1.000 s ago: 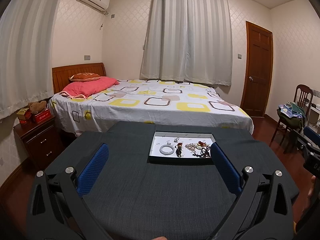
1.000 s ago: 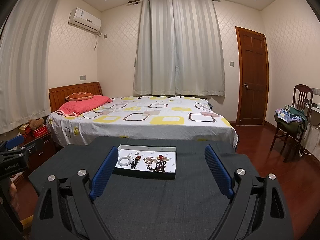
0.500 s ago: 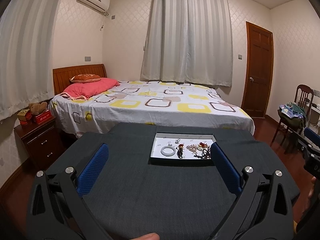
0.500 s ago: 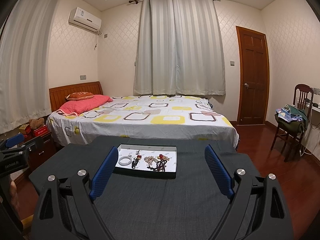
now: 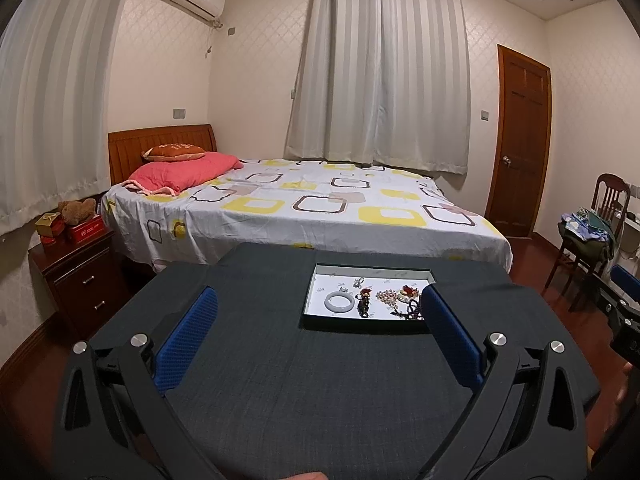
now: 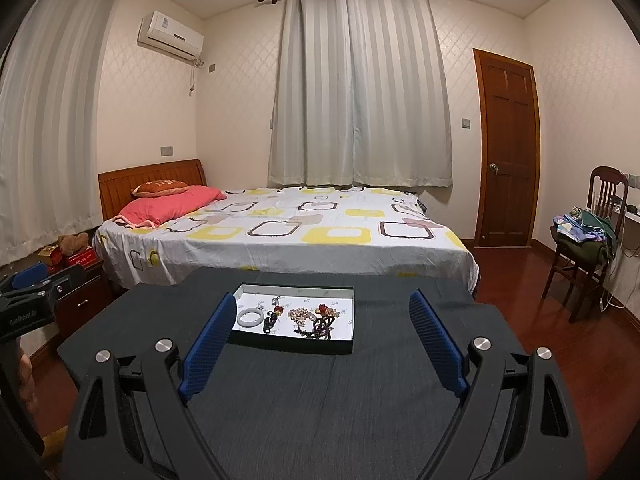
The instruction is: Organize jewelry
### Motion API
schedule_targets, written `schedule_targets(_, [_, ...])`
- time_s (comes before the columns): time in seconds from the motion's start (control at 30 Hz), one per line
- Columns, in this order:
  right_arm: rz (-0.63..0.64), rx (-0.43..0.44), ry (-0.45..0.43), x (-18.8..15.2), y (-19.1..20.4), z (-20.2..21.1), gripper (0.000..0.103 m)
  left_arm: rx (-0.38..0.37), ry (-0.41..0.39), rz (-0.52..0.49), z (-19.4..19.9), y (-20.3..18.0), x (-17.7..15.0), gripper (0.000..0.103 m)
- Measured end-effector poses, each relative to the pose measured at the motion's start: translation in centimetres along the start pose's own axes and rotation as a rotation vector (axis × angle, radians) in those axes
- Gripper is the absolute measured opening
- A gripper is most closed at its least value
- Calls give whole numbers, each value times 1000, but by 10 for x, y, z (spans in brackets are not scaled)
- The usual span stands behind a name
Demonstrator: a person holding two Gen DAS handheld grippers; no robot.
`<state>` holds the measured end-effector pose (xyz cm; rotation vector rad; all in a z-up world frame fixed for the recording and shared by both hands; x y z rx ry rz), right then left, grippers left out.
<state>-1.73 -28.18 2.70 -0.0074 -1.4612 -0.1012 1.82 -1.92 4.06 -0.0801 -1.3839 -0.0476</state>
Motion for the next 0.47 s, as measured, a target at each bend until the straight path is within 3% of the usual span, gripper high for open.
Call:
schedule_targets(0.13, [0,1,3,-3,-1,-1,85,-5,-6,-3,-1,2,-2,99])
schedule_targets(0.3, [-9,-7,18,-9,-4,-6,85,51,-10,-33,-17,7,-5,99])
schedule_targets(0.47, [-27,-24,60,-26,-13,-26,85,73,54,5,-52,21,-20,99])
Point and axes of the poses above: each gripper's, at about its wrist camera, not at the fingertips, and z roughly against the way its jaws point, y to its left, x to its top, the point moved 5 cm from there along -z, roughly the way its jaws point, and after that the axes turned 10 degrees about -y, right-handed, at the moved point
